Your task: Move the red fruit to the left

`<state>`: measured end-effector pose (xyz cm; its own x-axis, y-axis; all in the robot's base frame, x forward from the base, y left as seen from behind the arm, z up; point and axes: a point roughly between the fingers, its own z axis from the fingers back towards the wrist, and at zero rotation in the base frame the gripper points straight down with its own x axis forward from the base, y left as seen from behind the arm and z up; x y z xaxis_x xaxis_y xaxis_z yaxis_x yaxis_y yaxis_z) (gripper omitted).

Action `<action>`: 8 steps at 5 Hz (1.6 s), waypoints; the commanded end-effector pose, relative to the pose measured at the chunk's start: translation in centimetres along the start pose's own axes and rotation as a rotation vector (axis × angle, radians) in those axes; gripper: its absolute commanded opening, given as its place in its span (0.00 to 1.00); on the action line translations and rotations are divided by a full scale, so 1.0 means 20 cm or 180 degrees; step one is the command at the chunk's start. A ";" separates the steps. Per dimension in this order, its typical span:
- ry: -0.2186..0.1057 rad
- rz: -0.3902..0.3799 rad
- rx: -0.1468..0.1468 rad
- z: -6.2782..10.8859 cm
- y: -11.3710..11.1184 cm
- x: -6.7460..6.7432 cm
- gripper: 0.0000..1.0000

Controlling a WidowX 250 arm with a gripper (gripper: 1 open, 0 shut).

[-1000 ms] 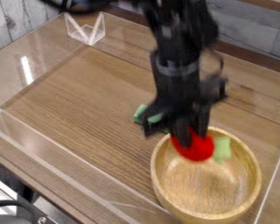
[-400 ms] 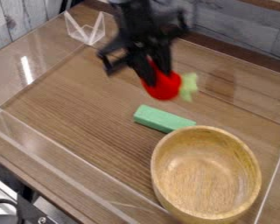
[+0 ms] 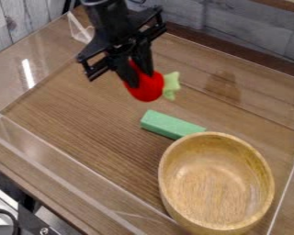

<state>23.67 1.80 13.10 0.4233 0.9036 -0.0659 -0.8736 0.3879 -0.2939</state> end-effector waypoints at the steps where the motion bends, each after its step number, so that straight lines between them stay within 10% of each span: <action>1: -0.0122 0.0004 -0.0104 0.05 0.03 0.02 0.00; 3: -0.0170 -0.0102 -0.0087 0.04 0.05 -0.03 0.00; 8: -0.0234 -0.0448 -0.0026 -0.08 0.05 -0.44 0.00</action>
<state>18.97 -6.02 11.20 0.5247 0.8505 0.0378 -0.8111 0.5129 -0.2811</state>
